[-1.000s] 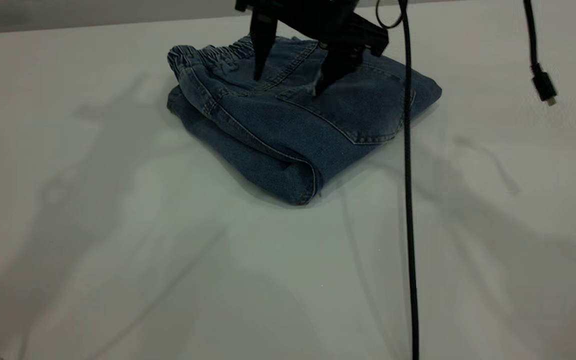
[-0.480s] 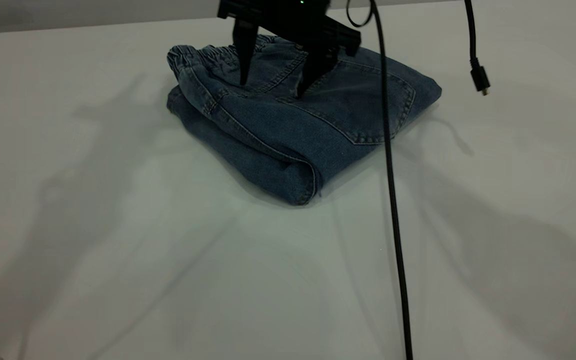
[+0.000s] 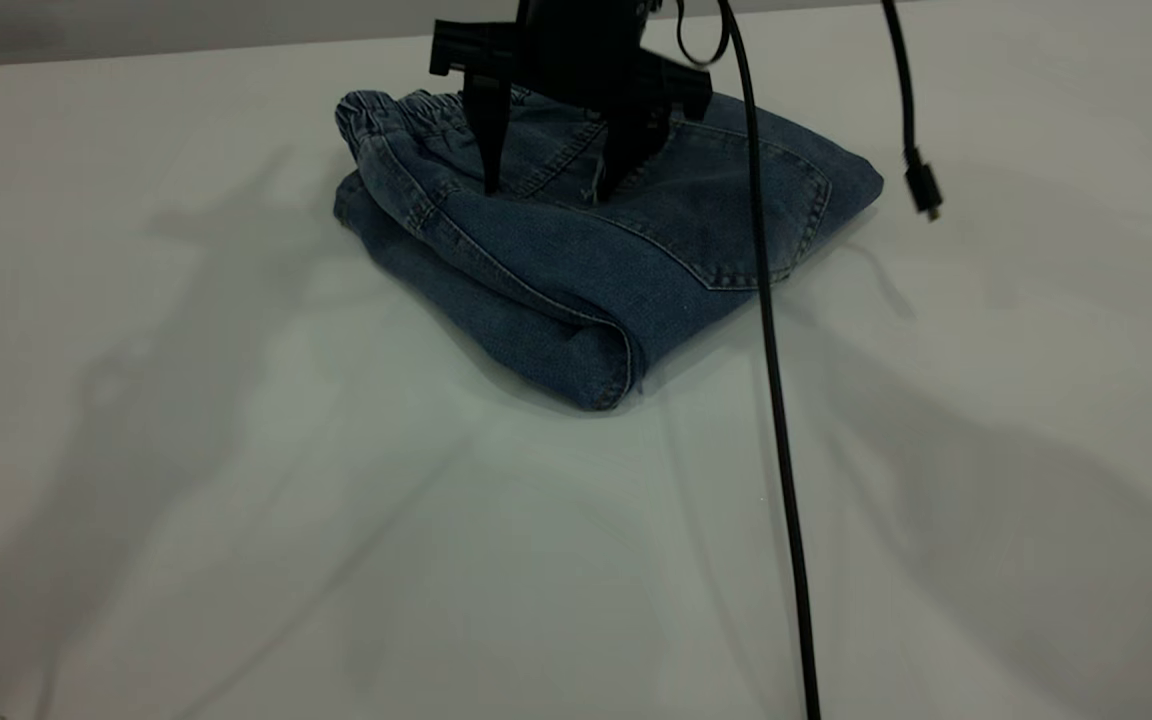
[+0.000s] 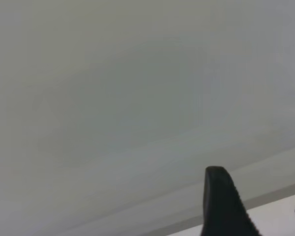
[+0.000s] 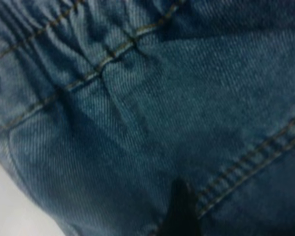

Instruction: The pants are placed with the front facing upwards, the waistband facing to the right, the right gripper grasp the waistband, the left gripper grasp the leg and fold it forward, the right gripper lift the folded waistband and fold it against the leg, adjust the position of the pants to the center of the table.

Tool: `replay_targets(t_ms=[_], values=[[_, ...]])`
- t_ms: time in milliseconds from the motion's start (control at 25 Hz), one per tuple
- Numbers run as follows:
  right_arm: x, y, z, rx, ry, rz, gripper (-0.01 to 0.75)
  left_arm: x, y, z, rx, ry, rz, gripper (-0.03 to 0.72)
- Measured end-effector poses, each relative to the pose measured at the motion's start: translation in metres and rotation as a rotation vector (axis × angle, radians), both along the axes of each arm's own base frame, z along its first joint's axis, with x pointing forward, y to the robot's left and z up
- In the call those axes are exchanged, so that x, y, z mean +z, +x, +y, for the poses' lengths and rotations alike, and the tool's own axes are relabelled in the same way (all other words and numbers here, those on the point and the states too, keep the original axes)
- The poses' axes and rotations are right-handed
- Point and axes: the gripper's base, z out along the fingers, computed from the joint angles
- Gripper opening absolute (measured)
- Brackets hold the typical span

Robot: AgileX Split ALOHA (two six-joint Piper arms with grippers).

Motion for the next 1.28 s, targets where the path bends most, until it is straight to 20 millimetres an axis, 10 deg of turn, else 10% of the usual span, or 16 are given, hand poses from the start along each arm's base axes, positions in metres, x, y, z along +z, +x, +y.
replay_targets(t_ms=[640, 1280], values=[[-0.002, -0.028, 0.033, 0.335, -0.127, -0.024, 0.498, 0.0, 0.0, 0.0, 0.0, -0.002, 0.001, 0.347], [-0.002, -0.041, 0.024, 0.663, -0.258, 0.064, 0.494, 0.0, 0.0, 0.001, 0.001, 0.0, -0.001, 0.347]])
